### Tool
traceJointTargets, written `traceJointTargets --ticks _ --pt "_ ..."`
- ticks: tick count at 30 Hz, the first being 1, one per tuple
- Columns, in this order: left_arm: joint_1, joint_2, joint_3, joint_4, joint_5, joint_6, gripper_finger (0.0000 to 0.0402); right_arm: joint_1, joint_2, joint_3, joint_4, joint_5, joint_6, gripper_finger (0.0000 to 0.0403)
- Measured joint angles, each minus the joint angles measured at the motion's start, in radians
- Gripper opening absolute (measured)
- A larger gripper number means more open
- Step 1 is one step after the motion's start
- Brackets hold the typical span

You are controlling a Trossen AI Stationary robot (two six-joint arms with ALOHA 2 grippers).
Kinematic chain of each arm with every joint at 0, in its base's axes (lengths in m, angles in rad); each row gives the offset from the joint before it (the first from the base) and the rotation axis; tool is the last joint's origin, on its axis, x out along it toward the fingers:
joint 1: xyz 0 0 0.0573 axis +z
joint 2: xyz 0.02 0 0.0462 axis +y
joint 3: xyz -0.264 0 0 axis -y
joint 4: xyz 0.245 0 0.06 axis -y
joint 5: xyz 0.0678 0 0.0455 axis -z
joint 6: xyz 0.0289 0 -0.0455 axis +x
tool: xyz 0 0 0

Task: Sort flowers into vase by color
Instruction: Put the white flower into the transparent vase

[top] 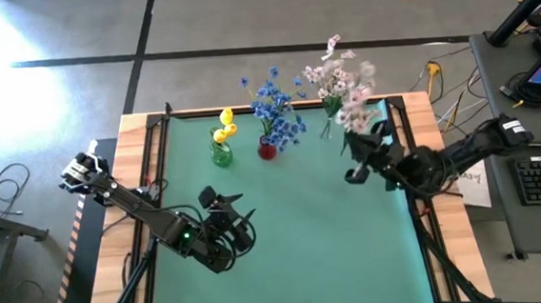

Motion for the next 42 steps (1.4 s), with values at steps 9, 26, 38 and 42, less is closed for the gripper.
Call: traceJointTargets --ticks 9,26,38,42 --pt "0.009 0.0 0.0 0.0 0.0 0.013 0.023 -0.313 0.041 0.008 0.055 -0.216 0.188 0.0011" --pt "0.034 0.0 0.0 0.001 0.001 0.013 0.023 -0.563 0.211 0.104 0.058 -0.24 0.247 0.0009" --pt "0.036 0.0 0.0 0.228 0.176 0.18 0.023 -0.558 0.215 0.091 0.06 -0.249 0.256 0.0011" --pt "0.036 0.009 0.0 0.293 0.177 0.249 0.023 -0.558 0.204 0.089 0.06 -0.257 0.273 0.0011"
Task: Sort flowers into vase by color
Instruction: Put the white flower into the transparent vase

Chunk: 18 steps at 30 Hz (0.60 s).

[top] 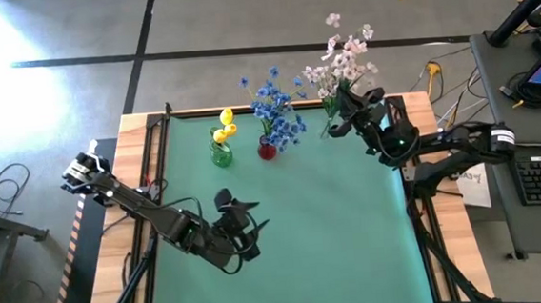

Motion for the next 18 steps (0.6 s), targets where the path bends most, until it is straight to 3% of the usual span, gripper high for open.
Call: traceJointTargets --ticks 18 --pt "0.007 0.007 0.0 0.018 -0.084 0.136 0.023 -0.062 0.068 0.005 -0.001 0.061 0.129 0.0012"
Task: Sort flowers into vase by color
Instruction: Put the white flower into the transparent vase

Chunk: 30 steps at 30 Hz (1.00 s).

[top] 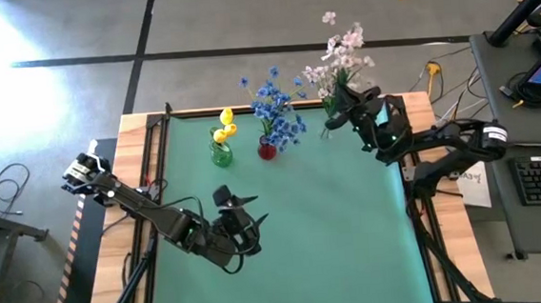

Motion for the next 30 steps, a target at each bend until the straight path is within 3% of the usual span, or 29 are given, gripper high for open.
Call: traceJointTargets --ticks 11,30 --pt "0.001 0.0 0.0 0.002 -0.015 0.008 0.023 -0.002 0.106 0.136 0.003 0.0 -0.227 0.0012" --pt "0.001 0.0 0.0 -0.032 -0.016 0.012 0.023 -0.013 0.18 0.139 -0.001 0.057 -0.26 0.0013"
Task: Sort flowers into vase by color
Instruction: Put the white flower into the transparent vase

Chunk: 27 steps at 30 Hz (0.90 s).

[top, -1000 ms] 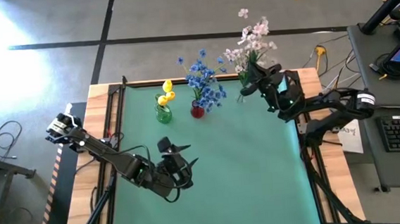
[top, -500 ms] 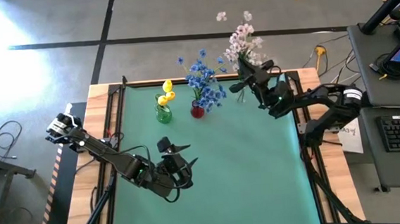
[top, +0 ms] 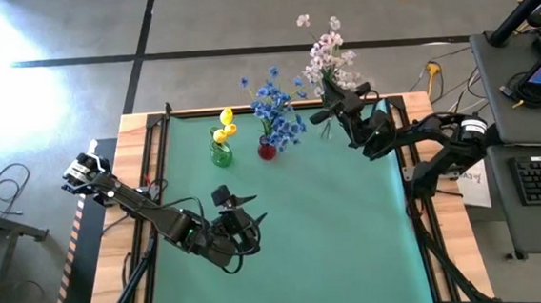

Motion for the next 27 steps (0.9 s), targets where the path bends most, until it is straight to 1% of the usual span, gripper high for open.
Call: traceJointTargets --ticks 17,21,27 --pt "0.0 0.0 0.0 -0.006 0.0 0.0 0.023 0.0 0.0 0.0 -0.017 0.001 0.012 0.0013" --pt "0.0 0.0 0.0 -0.006 0.0 0.0 0.023 0.0 0.0 -0.001 -0.024 0.024 0.012 0.0013" --pt "0.0 0.0 0.0 -0.006 0.0 0.0 0.023 0.0 0.0 -0.003 -0.026 0.024 0.015 0.0013"
